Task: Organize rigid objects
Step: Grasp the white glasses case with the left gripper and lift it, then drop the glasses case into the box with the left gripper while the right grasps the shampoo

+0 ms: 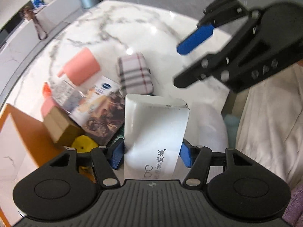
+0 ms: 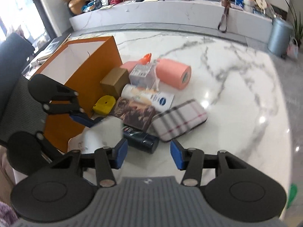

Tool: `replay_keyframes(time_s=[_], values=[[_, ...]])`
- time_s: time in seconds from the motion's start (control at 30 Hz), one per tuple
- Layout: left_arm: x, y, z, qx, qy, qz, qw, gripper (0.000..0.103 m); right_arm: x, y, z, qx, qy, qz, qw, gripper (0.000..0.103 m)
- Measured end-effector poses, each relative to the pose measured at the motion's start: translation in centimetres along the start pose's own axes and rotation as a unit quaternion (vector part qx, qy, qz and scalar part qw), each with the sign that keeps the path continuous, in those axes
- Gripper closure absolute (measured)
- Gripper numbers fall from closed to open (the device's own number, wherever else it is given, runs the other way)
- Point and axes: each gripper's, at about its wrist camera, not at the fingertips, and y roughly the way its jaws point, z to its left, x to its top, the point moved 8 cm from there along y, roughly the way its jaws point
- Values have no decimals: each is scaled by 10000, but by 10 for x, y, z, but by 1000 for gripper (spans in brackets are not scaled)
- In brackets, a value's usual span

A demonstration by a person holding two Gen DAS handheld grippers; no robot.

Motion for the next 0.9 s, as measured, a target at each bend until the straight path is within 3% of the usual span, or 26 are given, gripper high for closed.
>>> replay_keyframes(time_s=[0.2, 0.47, 0.63, 0.7, 0.9], values=[[8, -32, 12, 155, -60, -451, 9988, 34, 7, 6, 27, -97, -1162, 170, 9930, 53], [1, -109, 44, 406, -425, -749, 9955, 34, 9, 44, 71, 359, -2298, 711, 9700, 67], [-21, -133, 76, 789, -555, -403, 9945, 34, 9, 74, 84, 275, -2844, 1079, 9522, 72], [-31, -132, 89, 952, -537, -173, 9939, 34, 8, 84, 86, 215, -3042, 1196, 9448, 78], [-56, -95, 121, 1134, -500, 462, 9912, 34, 6, 104, 93, 39, -3566, 1406, 9236, 78]])
